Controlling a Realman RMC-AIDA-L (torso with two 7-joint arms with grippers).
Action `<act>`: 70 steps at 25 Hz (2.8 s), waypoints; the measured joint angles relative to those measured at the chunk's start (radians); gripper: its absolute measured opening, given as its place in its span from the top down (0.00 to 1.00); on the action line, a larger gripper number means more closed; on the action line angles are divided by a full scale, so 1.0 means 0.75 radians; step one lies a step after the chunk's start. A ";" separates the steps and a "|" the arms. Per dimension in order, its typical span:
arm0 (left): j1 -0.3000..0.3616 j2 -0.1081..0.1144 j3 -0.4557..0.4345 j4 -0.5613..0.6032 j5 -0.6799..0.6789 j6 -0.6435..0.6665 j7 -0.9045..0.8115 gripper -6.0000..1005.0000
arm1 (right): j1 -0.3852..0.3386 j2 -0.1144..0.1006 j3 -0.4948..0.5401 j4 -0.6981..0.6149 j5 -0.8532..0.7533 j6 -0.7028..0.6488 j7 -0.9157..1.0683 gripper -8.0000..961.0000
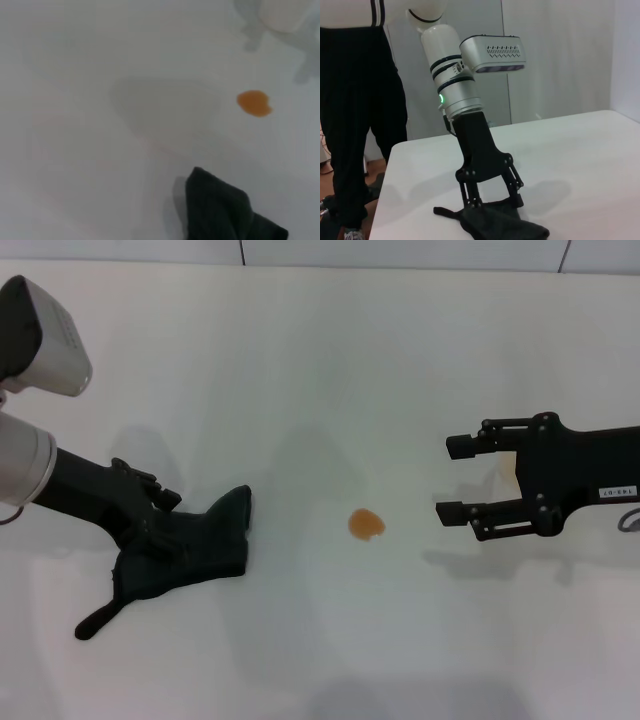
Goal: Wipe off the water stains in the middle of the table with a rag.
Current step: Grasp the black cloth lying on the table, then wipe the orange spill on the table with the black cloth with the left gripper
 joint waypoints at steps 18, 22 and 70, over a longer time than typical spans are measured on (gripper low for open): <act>-0.012 -0.021 0.019 -0.064 -0.033 -0.074 0.014 0.56 | 0.002 0.000 0.003 -0.011 0.002 -0.005 0.000 0.21; -0.002 -0.022 0.038 -0.068 -0.058 -0.083 0.018 0.55 | 0.002 0.000 0.001 -0.011 0.002 -0.009 0.000 0.21; -0.060 -0.021 0.115 -0.145 -0.218 -0.247 0.095 0.92 | 0.002 0.000 -0.002 -0.012 0.021 -0.013 0.014 0.22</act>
